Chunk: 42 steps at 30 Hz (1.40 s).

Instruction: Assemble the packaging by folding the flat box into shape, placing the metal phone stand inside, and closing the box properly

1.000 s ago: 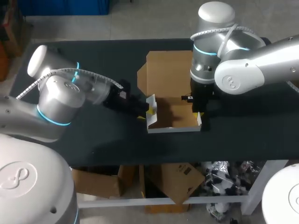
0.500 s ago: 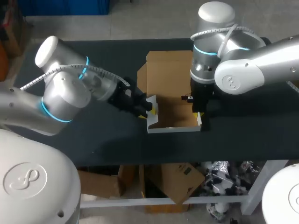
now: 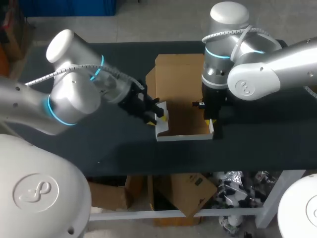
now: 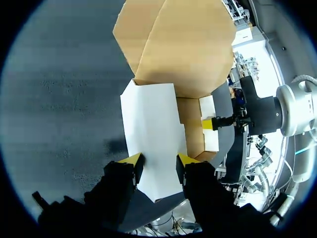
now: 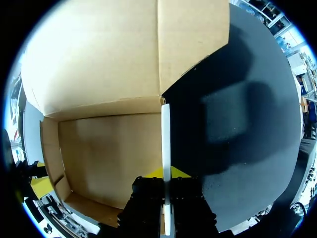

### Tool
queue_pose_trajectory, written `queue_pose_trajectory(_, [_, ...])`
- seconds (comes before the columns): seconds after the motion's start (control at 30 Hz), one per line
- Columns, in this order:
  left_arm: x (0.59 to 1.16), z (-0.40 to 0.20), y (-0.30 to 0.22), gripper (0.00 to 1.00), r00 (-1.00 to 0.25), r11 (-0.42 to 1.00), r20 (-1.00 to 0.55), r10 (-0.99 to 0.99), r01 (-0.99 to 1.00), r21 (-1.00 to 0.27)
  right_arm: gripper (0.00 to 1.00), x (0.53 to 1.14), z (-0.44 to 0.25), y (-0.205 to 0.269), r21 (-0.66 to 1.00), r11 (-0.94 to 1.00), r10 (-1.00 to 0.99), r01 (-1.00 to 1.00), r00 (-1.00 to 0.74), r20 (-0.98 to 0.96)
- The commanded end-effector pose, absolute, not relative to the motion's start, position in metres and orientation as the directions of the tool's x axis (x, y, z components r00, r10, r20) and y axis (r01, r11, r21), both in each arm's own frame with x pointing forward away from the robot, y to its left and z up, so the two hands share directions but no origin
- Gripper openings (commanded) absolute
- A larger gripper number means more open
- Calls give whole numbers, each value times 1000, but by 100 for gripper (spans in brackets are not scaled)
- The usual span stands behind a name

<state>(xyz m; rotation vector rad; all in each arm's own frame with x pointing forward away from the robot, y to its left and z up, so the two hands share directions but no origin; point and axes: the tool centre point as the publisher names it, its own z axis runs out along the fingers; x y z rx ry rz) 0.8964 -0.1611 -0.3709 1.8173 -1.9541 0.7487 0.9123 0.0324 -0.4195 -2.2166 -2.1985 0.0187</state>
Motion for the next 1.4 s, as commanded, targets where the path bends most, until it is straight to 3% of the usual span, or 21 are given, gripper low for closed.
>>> queue_pose_trajectory(0.03, [899, -371, -165, 45, -89, 29, 537, -839, -993, -118, 0, 912, -419, 33, -24, -8, 1000, 1000, 8, 3])
queue_pose_trajectory(1.4, [907, -389, -162, 39, 42, -79, 315, -948, -991, -105, 0, 912, -419, 33, -24, -8, 1000, 1000, 8, 3])
